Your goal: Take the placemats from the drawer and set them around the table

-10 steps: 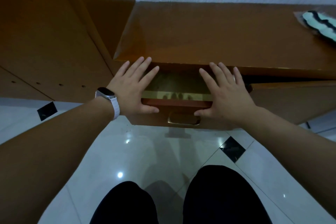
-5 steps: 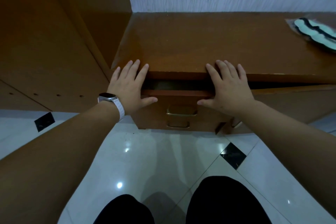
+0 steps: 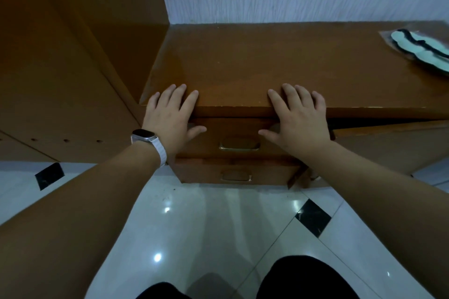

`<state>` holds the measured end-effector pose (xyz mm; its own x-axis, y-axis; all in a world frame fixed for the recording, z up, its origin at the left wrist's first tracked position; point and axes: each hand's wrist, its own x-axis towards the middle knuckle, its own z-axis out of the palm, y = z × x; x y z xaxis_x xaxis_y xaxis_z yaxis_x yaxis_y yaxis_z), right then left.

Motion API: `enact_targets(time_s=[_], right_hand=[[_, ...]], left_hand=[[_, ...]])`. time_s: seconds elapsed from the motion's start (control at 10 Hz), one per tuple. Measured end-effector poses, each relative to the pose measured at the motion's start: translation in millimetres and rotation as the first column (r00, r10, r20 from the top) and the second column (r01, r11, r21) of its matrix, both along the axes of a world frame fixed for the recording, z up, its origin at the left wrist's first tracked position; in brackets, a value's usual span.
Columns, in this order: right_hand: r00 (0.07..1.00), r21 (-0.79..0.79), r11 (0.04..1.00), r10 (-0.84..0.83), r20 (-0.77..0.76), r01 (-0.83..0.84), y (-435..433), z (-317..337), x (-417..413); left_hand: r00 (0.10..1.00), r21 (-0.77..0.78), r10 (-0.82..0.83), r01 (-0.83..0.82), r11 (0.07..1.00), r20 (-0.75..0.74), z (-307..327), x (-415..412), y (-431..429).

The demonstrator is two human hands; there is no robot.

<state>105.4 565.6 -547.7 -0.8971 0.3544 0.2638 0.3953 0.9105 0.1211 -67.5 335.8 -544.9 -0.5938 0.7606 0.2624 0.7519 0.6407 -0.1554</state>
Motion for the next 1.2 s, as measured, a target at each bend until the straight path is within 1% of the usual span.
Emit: enact_targets(time_s=[0.1, 0.2, 0.4, 0.5, 0.6, 0.7, 0.8, 0.9, 1.0, 1.1, 1.2], right_hand=[[1.0, 0.023, 0.999, -0.022, -0.014, 0.022, 0, -4, -4], [0.999, 0.047, 0.999, -0.024, -0.026, 0.025, 3, -9, -6], [0.999, 0.043, 0.998, -0.039, -0.024, 0.04, 2, -11, -7], [0.999, 0.033, 0.998, -0.052, 0.007, 0.052, 0, -6, -6], [0.997, -0.004, 0.998, -0.063, 0.054, 0.063, -5, 0, -6], [0.993, -0.035, 0.996, -0.076, 0.095, 0.08, -10, 6, -5], [0.987, -0.102, 0.991, -0.068, 0.145, 0.083, -14, 19, -4], [0.982, -0.131, 0.99, -0.033, 0.186, 0.058, -19, 38, 0], [0.991, -0.154, 0.986, 0.075, 0.109, -0.058, -27, 52, 10], [0.987, -0.215, 0.965, 0.161, 0.022, -0.153, -45, 69, 24], [0.979, -0.264, 0.946, 0.202, 0.021, -0.19, -56, 95, 34]], left_hand=[[1.0, 0.062, 0.009, -0.008, 0.998, -0.021, -8, 0, 5], [0.999, 0.088, 0.012, -0.009, 0.996, -0.035, -13, -3, 5], [1.0, 0.117, 0.003, 0.0, 0.993, -0.026, -14, -4, 5], [1.0, 0.105, 0.009, -0.008, 0.994, -0.008, -9, 0, 6], [0.999, 0.029, 0.029, -0.03, 0.999, 0.031, -2, 6, 6], [0.986, 0.063, 0.08, -0.09, 0.994, 0.149, 4, 13, 8], [0.965, 0.169, 0.019, -0.065, 0.983, 0.262, 11, 29, 4], [0.965, 0.177, -0.096, 0.052, 0.983, 0.246, 19, 49, -5], [0.973, 0.164, -0.124, 0.093, 0.982, 0.193, 31, 54, -16], [0.973, 0.183, -0.081, 0.041, 0.982, 0.218, 59, 58, -26], [0.965, 0.192, -0.072, 0.023, 0.981, 0.253, 93, 68, -35]])
